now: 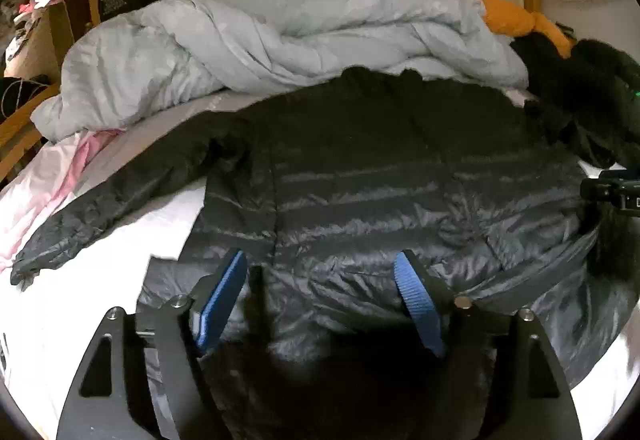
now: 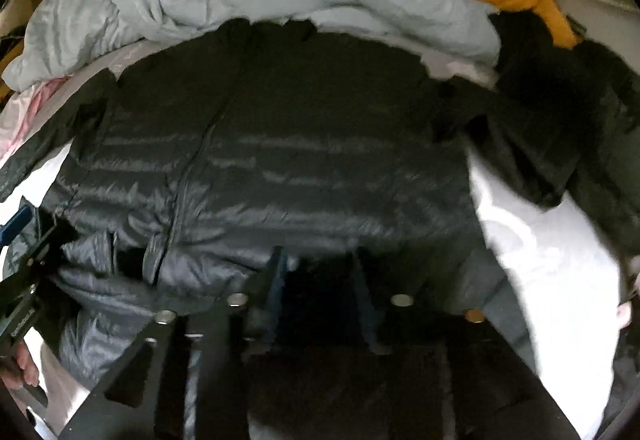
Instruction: Fold large clothes
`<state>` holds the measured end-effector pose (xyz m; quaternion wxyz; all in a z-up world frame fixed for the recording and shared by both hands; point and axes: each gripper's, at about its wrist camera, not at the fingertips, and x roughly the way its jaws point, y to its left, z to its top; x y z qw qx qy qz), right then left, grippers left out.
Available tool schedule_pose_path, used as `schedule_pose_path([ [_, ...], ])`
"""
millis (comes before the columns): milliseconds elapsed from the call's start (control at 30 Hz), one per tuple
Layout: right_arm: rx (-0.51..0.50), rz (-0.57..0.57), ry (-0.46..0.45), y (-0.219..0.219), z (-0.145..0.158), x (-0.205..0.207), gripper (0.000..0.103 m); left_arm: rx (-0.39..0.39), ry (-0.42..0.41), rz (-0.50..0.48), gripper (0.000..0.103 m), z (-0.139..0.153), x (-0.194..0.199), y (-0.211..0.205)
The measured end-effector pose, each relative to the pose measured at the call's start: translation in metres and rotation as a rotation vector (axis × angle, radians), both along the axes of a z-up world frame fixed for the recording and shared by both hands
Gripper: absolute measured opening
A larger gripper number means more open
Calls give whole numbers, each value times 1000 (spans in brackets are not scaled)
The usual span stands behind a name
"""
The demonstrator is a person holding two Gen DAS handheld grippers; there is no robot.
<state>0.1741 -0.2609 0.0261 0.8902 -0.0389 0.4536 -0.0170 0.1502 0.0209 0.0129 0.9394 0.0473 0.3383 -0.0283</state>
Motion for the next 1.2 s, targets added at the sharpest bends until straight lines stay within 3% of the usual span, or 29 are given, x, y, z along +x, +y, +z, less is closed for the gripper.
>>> schedule_pose_path([
  [33,-8,-7,-17,-3,5,-3,56,-4,-12,-1,77,4,-3,1],
  [300,-48,2,-67,-19,29,-9,60,-1,-132,-33,87,40,-25,-3],
  [433,41,0,-172,-29,49,-45,82,6,-229,-70,100,56,-55,-2],
  [600,57,5,-285,-27,55,-95,87,78,-270,-97,102,60,-84,1],
  [700,8,-5,-323,-27,45,-117,91,109,-259,-90,102,55,-90,8],
  [800,-57,-25,-309,-29,27,-125,92,115,-192,-64,102,39,-85,19],
  [933,-76,-12,-252,-35,-1,-127,92,61,-66,-20,102,11,-77,43],
  [1033,-109,2,-260,-36,-18,-134,92,56,-52,-36,102,-7,-88,59],
  [1200,-273,120,-231,-13,-42,-151,92,216,-66,-162,102,-21,-108,43],
])
